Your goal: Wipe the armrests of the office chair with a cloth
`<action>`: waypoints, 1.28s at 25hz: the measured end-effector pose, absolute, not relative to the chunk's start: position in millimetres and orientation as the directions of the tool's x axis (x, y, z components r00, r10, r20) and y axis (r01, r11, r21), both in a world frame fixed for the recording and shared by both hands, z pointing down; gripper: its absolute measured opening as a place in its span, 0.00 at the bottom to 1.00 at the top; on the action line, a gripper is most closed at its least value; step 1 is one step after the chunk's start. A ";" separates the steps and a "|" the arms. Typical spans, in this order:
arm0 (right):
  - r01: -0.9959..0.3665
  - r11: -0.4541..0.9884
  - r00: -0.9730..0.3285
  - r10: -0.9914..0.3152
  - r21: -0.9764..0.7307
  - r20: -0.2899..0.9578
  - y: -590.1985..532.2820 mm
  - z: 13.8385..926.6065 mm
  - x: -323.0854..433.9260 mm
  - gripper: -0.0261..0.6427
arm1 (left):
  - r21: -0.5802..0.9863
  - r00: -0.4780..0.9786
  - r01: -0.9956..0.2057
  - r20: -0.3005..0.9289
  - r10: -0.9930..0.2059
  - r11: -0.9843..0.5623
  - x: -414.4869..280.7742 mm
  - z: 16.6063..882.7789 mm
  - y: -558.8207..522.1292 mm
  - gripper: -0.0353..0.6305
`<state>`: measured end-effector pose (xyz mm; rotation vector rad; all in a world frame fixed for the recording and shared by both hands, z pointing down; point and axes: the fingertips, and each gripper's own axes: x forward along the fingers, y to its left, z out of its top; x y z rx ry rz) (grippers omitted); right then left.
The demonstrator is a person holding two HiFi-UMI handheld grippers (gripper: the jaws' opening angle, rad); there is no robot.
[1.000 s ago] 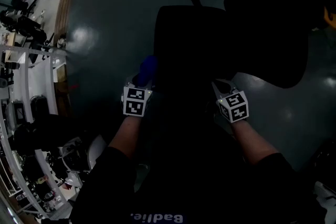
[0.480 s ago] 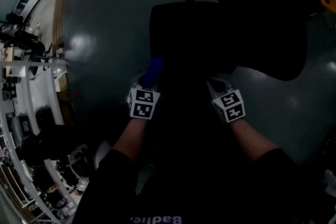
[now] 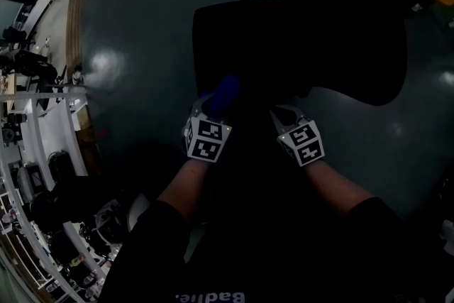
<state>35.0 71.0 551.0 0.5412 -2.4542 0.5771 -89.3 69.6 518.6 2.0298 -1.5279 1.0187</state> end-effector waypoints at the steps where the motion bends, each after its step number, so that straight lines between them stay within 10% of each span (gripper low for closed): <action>1: -0.487 0.826 -0.767 -0.249 -0.284 0.592 71.4 551.4 34.2 0.04 | -0.103 0.148 -0.937 0.748 -0.647 -0.333 -83.4 519.5 66.8 0.24; 32: -0.404 0.867 -0.801 -0.180 -0.293 0.571 83.0 546.6 30.8 0.04 | 0.043 0.351 -0.889 0.703 -0.619 -0.456 18.9 505.8 25.9 0.24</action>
